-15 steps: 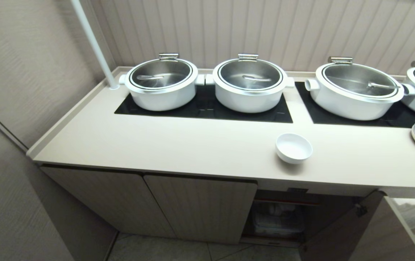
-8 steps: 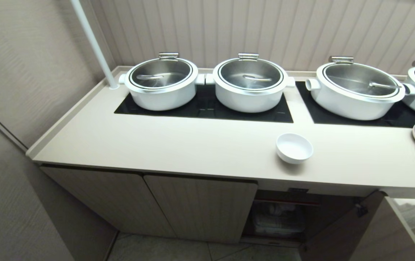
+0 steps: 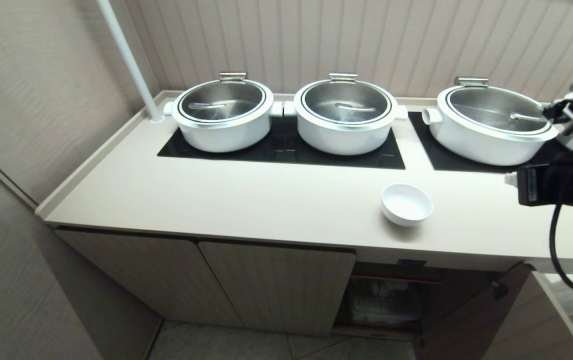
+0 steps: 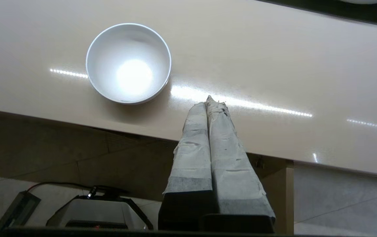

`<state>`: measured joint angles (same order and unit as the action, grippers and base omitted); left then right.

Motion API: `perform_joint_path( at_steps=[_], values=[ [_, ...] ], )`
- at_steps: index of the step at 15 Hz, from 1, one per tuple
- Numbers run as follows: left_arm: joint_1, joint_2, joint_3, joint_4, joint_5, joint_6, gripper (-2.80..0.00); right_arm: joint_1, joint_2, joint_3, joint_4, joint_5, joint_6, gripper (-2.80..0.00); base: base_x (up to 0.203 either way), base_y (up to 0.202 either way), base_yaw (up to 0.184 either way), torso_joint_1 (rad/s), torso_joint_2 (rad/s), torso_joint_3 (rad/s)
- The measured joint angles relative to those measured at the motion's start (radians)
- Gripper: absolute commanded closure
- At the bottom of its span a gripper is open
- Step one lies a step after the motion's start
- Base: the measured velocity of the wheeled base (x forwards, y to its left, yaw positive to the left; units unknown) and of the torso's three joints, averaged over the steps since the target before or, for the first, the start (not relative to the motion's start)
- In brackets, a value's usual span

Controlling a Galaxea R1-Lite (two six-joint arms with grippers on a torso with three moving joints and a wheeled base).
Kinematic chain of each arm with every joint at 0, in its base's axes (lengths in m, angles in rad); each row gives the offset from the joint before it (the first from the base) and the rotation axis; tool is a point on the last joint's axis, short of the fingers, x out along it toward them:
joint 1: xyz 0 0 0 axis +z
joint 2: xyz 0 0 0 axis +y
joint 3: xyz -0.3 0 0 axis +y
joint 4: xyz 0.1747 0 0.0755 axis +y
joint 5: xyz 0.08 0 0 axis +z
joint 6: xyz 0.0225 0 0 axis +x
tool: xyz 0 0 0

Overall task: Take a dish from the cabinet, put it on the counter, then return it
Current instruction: Pick up the bowl from the table

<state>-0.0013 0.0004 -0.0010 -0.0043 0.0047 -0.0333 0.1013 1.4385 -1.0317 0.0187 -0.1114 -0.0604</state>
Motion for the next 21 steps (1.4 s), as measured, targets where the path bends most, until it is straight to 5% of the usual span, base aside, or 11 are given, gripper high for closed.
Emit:
perform_joint_path(
  at_steps=[4, 13, 21],
  values=[
    [0.0, 0.0, 0.0, 0.0, 0.0, 0.0, 0.0, 0.0, 0.143, -0.139, 0.044, -0.001, 0.003, 0.0, 0.0, 0.0, 0.0, 0.0, 0.0, 0.0],
    [0.0, 0.0, 0.0, 0.0, -0.001, 0.0, 0.0, 0.021, 0.346, -0.508, 0.539, 0.054, 0.173, 0.0, 0.0, 0.0, 0.0, 0.0, 0.0, 0.0],
    [0.0, 0.0, 0.0, 0.0, 0.0, 0.0, 0.0, 0.021, 0.466, -0.621, 0.626, 0.054, 0.198, 0.0, 0.0, 0.0, 0.0, 0.0, 0.0, 0.0]
  ],
)
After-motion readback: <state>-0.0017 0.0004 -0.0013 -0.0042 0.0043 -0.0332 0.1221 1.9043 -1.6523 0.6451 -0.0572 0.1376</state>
